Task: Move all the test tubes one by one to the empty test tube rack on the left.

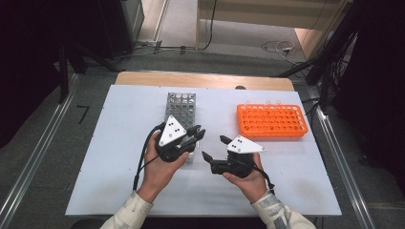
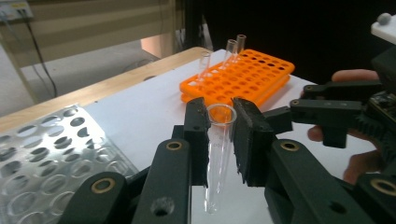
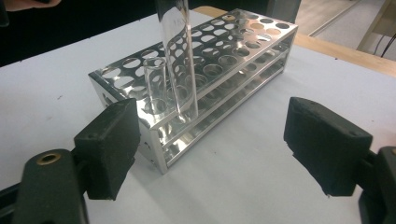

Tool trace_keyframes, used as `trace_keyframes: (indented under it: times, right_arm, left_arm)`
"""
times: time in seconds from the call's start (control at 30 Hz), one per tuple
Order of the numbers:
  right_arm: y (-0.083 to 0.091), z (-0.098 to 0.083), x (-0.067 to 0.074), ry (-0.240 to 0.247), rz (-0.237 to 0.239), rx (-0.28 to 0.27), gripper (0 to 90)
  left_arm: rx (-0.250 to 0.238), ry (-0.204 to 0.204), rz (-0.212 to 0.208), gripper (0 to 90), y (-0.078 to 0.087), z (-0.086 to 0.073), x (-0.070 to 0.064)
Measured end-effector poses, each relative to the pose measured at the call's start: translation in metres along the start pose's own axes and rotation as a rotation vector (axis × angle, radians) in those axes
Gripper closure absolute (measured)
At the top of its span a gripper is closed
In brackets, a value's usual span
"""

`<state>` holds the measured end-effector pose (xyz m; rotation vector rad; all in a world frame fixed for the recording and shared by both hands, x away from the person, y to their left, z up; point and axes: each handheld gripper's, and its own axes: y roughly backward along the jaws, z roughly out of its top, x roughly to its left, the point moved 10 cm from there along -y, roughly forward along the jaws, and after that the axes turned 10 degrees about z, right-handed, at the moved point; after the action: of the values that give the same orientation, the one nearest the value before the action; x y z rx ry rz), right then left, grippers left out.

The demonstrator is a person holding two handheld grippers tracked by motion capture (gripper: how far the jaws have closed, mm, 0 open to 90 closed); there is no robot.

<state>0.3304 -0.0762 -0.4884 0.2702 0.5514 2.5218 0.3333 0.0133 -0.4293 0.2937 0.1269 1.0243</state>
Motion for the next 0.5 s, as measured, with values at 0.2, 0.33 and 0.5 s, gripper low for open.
trace_keyframes:
  times: [0.2,0.33,0.5]
  right_arm:
    - [0.000,-0.001,-0.001,-0.005,0.003,0.004,15.7]
    - [-0.001,-0.002,-0.001,-0.006,0.004,0.010,15.7]
    - [-0.001,-0.003,-0.002,-0.004,0.003,0.013,15.9]
  left_arm:
    - [-0.015,0.018,0.027,76.5,0.002,0.003,0.011]
    - [-0.020,0.018,0.052,76.5,0.002,0.003,0.017]
    - [-0.014,0.003,0.076,76.5,-0.003,-0.001,0.019]
